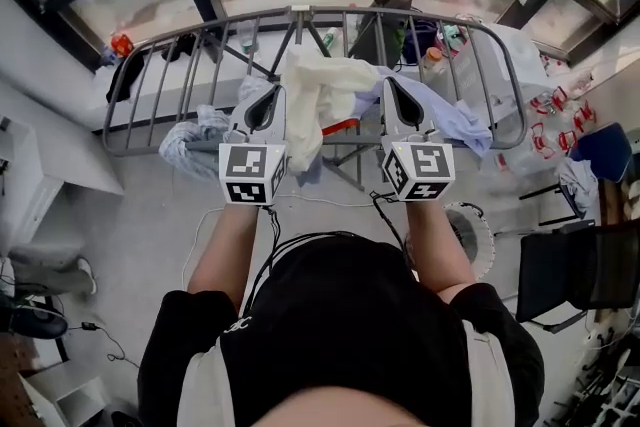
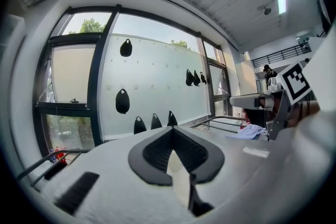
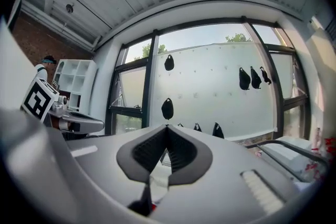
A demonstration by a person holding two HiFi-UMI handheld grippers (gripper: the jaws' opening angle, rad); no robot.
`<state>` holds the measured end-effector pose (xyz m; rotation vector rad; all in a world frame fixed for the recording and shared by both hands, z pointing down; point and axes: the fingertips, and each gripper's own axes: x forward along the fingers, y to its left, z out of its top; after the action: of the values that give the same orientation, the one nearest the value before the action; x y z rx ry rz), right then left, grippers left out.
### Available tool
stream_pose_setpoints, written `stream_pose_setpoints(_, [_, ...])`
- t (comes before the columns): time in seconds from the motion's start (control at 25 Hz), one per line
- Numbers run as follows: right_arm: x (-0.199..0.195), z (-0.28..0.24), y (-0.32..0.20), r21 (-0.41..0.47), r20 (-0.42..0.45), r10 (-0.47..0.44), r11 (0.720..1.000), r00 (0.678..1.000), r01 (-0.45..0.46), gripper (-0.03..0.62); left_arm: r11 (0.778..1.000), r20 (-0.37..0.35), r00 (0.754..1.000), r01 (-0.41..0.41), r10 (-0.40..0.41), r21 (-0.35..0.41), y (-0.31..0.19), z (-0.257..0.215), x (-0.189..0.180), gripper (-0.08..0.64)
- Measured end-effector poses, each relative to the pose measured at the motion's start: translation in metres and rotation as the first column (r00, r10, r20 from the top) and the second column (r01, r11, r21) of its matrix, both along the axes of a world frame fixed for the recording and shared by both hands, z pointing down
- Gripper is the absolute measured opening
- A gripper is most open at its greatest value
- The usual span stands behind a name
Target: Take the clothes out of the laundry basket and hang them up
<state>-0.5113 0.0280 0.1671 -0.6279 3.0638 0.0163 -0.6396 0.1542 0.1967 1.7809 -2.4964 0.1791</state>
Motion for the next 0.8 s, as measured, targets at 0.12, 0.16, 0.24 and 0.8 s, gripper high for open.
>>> stream_pose_setpoints(0.12, [0.030, 0.000, -0.022, 0.009, 0.002, 0.067, 0.998, 0.998, -0.067, 0.012, 0.998, 0.007, 0.998, -0.056, 0.056, 0.006, -0.029, -0.004, 0.023, 0.005])
stream_pose_setpoints(0.16, [0.041, 0.000, -0.029, 0.007, 0.000, 0.092, 0.996, 0.996, -0.092, 0.011, 0.997, 0.013, 0.997, -0.076, 0.076, 0.009, -0.039, -0.006, 0.032, 0.005])
stream_pose_setpoints(0.24, [0.063, 0.001, -0.042, 0.006, -0.001, 0.129, 0.992, 0.992, -0.128, 0.011, 0.993, 0.027, 0.993, -0.114, 0.113, 0.012, -0.057, -0.009, 0.050, 0.005])
stream_pose_setpoints(0.8, [0.146, 0.012, -0.078, -0.025, 0.012, 0.202, 0.979, 0.979, -0.201, 0.011, 0.974, 0.070, 0.972, -0.224, 0.224, -0.001, -0.119, -0.008, 0.128, 0.005])
